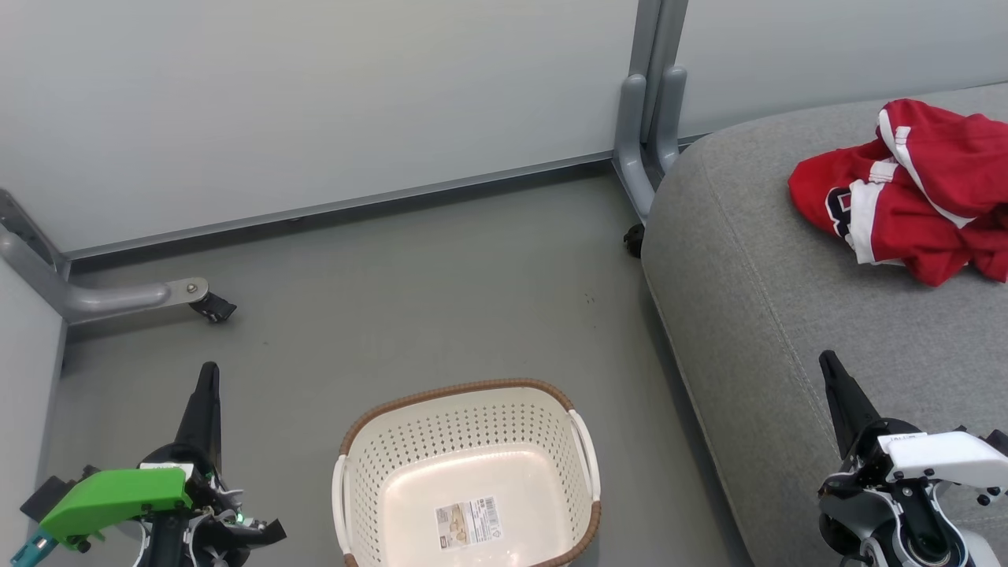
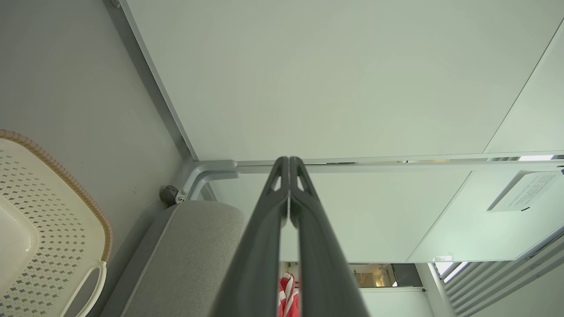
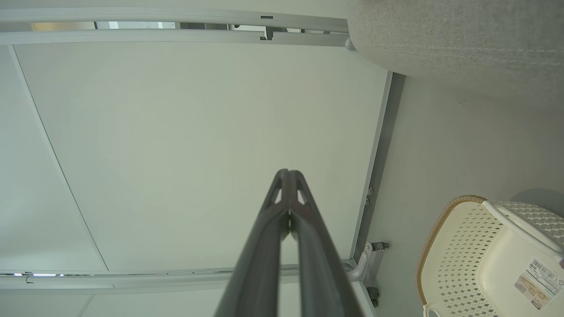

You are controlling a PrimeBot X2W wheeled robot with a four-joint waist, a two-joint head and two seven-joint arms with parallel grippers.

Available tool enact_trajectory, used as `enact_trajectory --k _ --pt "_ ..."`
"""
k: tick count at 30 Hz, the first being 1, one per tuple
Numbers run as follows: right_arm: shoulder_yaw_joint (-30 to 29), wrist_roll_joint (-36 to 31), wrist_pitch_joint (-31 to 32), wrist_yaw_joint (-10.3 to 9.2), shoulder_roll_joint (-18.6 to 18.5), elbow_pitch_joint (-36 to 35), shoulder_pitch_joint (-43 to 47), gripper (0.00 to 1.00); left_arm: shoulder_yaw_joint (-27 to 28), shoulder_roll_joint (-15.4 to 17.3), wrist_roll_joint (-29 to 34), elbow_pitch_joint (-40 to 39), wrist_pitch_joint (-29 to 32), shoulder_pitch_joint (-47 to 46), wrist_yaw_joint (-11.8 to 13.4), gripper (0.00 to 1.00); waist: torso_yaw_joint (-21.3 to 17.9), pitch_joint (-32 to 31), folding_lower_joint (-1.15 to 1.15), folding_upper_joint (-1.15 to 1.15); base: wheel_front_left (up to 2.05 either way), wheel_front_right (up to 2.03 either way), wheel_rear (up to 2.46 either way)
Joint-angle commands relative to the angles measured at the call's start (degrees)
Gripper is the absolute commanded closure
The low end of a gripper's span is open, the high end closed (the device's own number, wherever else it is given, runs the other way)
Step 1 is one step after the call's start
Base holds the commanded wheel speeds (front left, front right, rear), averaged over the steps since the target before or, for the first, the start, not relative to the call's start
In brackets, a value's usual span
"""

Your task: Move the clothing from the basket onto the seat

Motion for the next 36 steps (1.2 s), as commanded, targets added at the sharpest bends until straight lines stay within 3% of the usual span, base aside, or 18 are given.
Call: enact_trajectory --k 1,36 --pt "-0.17 0.11 0.22 -0.02 -0.23 0.13 -0.48 1.00 0.17 0.01 0.04 0.05 0.24 -0.62 -0.22 1.00 0.00 0.00 0.00 0.00 0.00 0.00 0.00" --pt "-0.17 0.10 0.24 -0.02 -0.22 0.13 -0.48 1.00 0.18 -0.01 0.06 0.04 0.24 -0.62 -0.22 1.00 0.00 0.00 0.00 0.00 0.00 0.00 0.00"
